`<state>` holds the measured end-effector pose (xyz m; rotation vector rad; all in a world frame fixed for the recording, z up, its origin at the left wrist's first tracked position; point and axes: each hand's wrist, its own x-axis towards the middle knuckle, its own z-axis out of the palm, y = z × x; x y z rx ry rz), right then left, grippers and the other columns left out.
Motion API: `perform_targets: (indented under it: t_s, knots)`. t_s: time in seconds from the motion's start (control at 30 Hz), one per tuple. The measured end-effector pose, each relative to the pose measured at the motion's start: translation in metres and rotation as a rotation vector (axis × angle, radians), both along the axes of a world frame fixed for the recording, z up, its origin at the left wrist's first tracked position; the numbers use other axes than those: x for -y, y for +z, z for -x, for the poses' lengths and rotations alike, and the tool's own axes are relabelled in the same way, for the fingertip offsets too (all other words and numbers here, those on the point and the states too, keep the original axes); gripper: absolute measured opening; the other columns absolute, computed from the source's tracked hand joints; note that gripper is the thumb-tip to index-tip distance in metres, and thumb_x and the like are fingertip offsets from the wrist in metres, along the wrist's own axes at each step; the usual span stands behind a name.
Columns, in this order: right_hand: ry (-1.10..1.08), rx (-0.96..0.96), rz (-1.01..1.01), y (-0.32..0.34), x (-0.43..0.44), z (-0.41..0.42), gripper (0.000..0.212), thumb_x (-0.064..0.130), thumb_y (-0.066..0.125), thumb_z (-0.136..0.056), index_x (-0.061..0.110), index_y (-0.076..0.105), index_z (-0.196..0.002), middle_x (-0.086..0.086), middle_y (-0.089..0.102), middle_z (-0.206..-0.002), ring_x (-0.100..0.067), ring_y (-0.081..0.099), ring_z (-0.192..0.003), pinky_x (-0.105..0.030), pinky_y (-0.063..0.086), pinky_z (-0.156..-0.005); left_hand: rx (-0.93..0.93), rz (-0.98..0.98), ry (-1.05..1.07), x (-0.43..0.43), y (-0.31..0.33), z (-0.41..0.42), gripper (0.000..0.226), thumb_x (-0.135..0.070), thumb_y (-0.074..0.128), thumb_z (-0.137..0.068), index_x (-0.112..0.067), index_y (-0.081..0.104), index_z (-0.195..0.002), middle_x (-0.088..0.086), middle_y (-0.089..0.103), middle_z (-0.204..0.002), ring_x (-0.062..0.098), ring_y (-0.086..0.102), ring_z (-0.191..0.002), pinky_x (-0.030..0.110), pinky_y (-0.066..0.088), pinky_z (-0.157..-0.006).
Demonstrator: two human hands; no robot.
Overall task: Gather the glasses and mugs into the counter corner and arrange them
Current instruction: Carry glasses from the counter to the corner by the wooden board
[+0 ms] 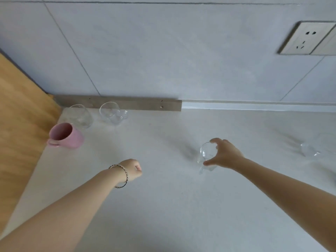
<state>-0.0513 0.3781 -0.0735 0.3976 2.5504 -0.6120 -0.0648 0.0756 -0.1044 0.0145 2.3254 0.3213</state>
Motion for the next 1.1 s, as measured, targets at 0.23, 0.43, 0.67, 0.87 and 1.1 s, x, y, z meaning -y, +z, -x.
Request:
perform_targets:
  t_s: [0.23, 0.43, 0.67, 0.87, 1.1]
  knots:
    - [-0.003, -0.102, 0.150, -0.004, 0.148, 0.103, 0.089, 0.036, 0.082, -0.063, 0.020, 0.038, -0.139, -0.004, 0.047, -0.137, -0.019, 0.047, -0.126, -0.028, 0.040, -0.100, -0.005, 0.007, 0.043, 0.086, 0.011, 0.034, 0.030, -0.018, 0.045, -0.092, -0.009, 0.061, -0.115, 0.006, 0.061, -0.124, 0.020, 0.055, -0.102, 0.023, 0.041, -0.086]
    - [0.030, -0.187, 0.089, -0.015, 0.213, 0.172, 0.084, 0.031, 0.083, -0.060, 0.024, 0.044, -0.135, -0.005, 0.047, -0.135, -0.021, 0.049, -0.125, -0.032, 0.045, -0.099, -0.014, -0.014, 0.087, 0.129, -0.005, 0.064, 0.029, -0.019, 0.046, -0.091, -0.010, 0.061, -0.115, 0.006, 0.062, -0.124, 0.023, 0.057, -0.115, 0.027, 0.044, -0.094]
    - [-0.009, -0.152, 0.036, -0.032, 0.228, 0.193, 0.091, 0.038, 0.084, -0.060, 0.023, 0.040, -0.138, -0.005, 0.044, -0.139, -0.022, 0.048, -0.127, -0.035, 0.046, -0.101, 0.010, -0.027, 0.079, 0.147, -0.022, 0.078, 0.029, -0.021, 0.046, -0.091, -0.012, 0.060, -0.115, 0.003, 0.060, -0.125, 0.021, 0.056, -0.116, 0.027, 0.043, -0.096]
    - [0.004, -0.147, 0.105, -0.029, 0.222, 0.168, 0.088, 0.036, 0.073, -0.078, 0.015, 0.022, -0.147, -0.010, 0.034, -0.146, -0.026, 0.044, -0.131, -0.038, 0.042, -0.103, 0.011, -0.005, -0.015, 0.140, -0.020, 0.077, 0.011, -0.017, 0.045, -0.090, -0.023, 0.049, -0.081, 0.003, 0.048, -0.093, 0.018, 0.043, -0.085, 0.024, 0.038, -0.072]
    - [0.169, 0.150, 0.038, -0.026, 0.147, 0.075, 0.045, 0.028, 0.059, -0.088, 0.015, 0.050, -0.130, -0.005, 0.055, -0.132, -0.021, 0.050, -0.124, -0.031, 0.042, -0.101, -0.007, 0.019, -0.116, 0.081, -0.006, 0.055, 0.039, -0.015, 0.044, -0.086, -0.028, 0.024, -0.055, 0.000, 0.032, -0.079, 0.017, 0.029, -0.083, 0.021, 0.013, -0.051]
